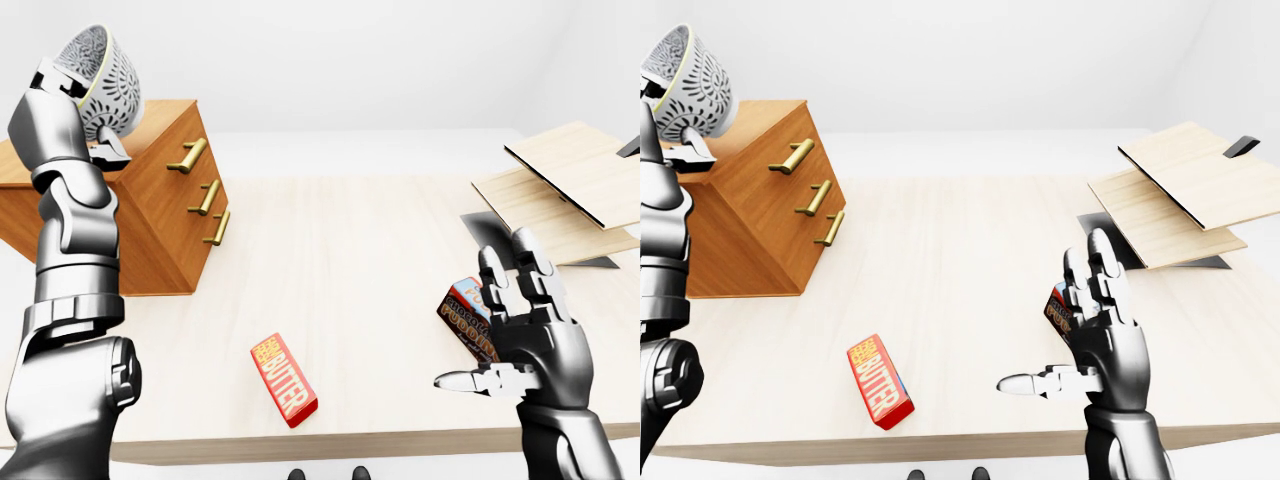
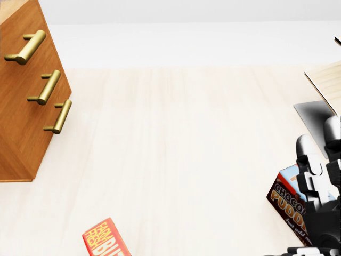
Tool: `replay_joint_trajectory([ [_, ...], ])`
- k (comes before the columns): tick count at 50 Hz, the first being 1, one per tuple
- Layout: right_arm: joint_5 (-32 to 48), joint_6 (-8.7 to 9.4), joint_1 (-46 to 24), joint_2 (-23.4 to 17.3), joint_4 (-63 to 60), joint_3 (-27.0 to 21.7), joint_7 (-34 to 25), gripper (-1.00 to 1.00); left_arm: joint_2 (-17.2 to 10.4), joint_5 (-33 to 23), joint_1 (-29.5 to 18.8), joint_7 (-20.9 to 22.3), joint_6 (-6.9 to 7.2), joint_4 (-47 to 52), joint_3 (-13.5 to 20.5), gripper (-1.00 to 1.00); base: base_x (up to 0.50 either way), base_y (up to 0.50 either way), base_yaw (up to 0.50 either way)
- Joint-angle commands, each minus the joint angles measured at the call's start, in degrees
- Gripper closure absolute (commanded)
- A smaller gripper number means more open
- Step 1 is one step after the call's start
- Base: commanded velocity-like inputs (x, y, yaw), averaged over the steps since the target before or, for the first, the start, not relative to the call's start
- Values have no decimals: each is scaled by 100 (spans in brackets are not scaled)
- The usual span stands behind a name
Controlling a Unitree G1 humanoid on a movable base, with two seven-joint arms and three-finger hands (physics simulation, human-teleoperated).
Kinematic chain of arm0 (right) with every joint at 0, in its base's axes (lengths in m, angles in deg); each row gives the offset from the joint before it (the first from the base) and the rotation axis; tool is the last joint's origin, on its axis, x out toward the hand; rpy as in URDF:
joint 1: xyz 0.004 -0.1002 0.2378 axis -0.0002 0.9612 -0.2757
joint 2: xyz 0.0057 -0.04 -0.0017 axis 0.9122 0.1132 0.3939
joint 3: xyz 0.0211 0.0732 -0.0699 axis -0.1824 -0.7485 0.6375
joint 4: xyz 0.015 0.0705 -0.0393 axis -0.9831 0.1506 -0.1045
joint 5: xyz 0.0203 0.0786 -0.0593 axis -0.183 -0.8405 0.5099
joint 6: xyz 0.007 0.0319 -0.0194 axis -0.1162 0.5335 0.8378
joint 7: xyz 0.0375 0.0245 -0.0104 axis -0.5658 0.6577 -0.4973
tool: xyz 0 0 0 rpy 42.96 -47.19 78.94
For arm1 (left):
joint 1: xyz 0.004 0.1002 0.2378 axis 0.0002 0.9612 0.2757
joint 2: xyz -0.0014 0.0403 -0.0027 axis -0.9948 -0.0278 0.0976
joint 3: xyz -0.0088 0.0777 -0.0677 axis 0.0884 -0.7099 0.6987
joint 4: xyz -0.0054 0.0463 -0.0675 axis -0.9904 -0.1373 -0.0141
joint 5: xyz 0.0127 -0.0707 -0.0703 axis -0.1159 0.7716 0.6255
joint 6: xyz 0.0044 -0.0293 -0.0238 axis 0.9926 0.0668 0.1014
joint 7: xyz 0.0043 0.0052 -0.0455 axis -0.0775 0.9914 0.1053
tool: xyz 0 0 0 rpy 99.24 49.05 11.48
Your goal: Close the top drawer of the cabinet and put the bowl on top of it.
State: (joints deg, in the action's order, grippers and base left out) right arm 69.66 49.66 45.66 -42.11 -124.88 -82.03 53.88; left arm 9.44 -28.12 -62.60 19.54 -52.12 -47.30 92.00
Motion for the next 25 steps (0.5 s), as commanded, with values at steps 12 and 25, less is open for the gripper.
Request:
replay_joint_trajectory([
  [12,50,0,1,-23,58,75,32,-100,-285,-13,-790,-670,0,-1952,-198,100,0,0,0],
  [25,27,0,51,-17,11,65,-1,-100,-191,-20,-846,-864,0,-2332,-294,100,0,0,0],
])
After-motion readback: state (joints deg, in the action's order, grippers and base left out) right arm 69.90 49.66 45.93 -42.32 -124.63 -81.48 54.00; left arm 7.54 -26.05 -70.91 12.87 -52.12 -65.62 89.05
